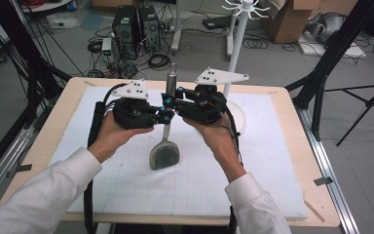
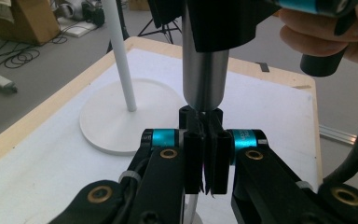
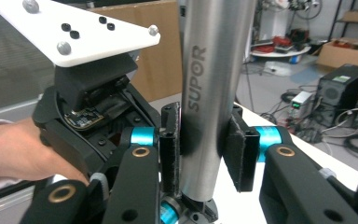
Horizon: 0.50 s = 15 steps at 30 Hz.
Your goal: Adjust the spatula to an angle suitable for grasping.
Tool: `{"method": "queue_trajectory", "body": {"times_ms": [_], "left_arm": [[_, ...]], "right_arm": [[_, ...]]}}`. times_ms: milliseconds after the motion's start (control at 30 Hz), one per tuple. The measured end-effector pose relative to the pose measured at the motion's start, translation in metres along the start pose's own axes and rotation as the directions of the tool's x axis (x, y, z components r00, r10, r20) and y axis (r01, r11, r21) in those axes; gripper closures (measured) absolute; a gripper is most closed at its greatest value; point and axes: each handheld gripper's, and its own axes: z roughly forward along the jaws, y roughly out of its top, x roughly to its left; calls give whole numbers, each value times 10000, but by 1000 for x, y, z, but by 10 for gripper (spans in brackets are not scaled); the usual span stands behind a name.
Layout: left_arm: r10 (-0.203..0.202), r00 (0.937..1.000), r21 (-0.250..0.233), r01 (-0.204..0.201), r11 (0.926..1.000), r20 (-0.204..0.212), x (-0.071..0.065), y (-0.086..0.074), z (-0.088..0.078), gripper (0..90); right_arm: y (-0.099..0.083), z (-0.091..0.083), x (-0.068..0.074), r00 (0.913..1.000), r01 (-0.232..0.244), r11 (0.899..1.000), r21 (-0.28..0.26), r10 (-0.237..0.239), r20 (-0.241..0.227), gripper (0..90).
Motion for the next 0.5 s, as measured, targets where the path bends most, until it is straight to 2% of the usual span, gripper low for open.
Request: {"method": "queue_trajectory", "body": {"times_ms": [167,367,500], "left_arm": [[-69,9999,-106,69,9999,75,0,-1,0,870],[-47,9999,-209,49,9998,92,0,-2,0,863],[102,9998,-152,-100,9998,169,1,-3,-1,838]], "right_arm": [[2,2,3,9998,206,9997,142,-206,-3,716],[4,2,3,9999,166,9996,247,-166,-20,718],[4,2,2,9998,184,9996,229,-183,-47,719]]}}
